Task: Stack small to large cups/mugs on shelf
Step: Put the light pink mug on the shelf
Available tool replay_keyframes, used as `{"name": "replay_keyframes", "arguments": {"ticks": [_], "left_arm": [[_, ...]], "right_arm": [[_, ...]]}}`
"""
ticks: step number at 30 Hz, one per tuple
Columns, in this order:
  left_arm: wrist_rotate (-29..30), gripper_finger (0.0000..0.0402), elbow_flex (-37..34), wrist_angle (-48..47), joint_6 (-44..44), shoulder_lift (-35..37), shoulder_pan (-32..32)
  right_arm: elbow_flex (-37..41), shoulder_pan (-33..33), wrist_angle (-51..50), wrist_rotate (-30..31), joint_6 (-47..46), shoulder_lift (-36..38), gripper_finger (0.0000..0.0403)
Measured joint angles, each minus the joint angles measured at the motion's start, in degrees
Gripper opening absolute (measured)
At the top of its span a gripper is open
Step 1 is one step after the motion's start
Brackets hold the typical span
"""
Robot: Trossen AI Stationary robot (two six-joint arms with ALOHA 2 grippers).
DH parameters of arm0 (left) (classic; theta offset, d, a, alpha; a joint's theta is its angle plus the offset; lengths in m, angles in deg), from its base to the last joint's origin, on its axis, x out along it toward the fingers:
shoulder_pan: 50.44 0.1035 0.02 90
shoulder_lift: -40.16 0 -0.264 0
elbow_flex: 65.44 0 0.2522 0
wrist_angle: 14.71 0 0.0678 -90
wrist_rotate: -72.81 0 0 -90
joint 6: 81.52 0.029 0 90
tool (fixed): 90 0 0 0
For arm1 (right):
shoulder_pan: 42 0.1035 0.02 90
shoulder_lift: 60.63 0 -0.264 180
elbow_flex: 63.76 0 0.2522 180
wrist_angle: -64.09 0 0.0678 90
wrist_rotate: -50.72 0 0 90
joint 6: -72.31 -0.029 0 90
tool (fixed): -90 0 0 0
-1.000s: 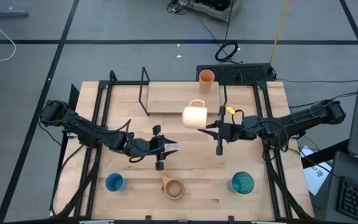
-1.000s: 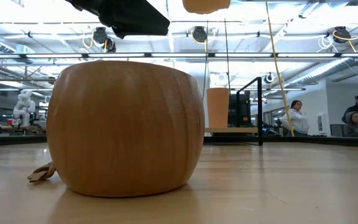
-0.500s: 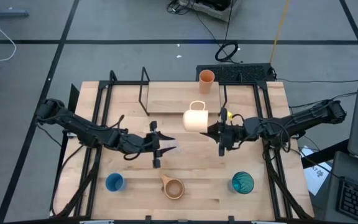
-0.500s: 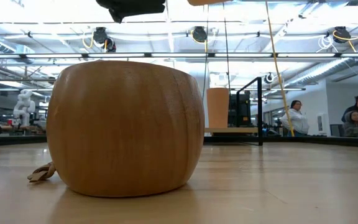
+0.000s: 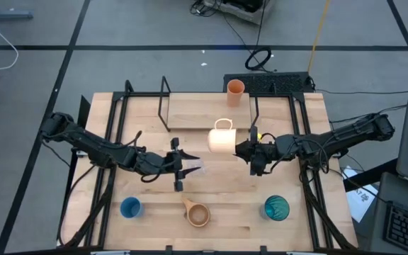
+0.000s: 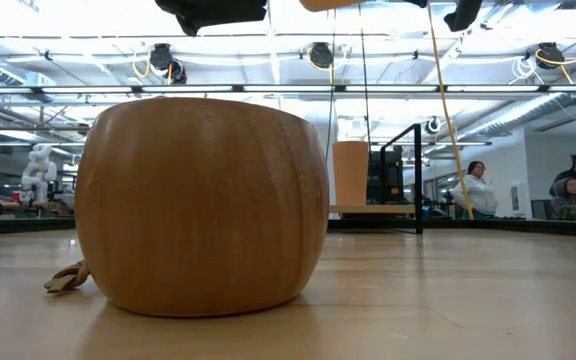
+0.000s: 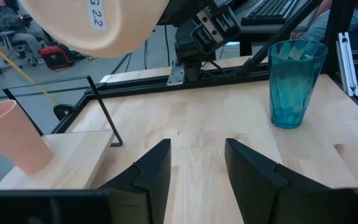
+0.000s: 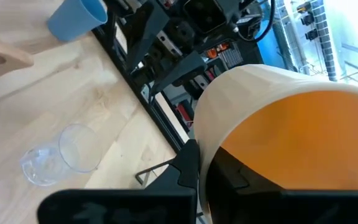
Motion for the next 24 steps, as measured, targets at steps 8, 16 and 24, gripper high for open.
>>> {"name": "replay_keyframes", "arguments": {"ticks": [8, 16, 24], "left_arm": [[0.0, 0.0154, 0.0, -0.04, 0.1, 0.0, 0.0], [2.95, 0.0154, 0.0, 0.0, 1.41, 0.0, -0.15], [4.0, 0.0154, -0.02, 0.34, 1.32, -0.02, -0.15]], "right_arm": [[0.0, 0.0, -0.3, 0.1, -0.46, 0.0, 0.0001], [0.0, 0.0, -0.29, 0.13, -8.23, 0.0, 0.0001], [0.0, 0.0, -0.28, 0.13, -9.13, 0.0, 0.0]]}}
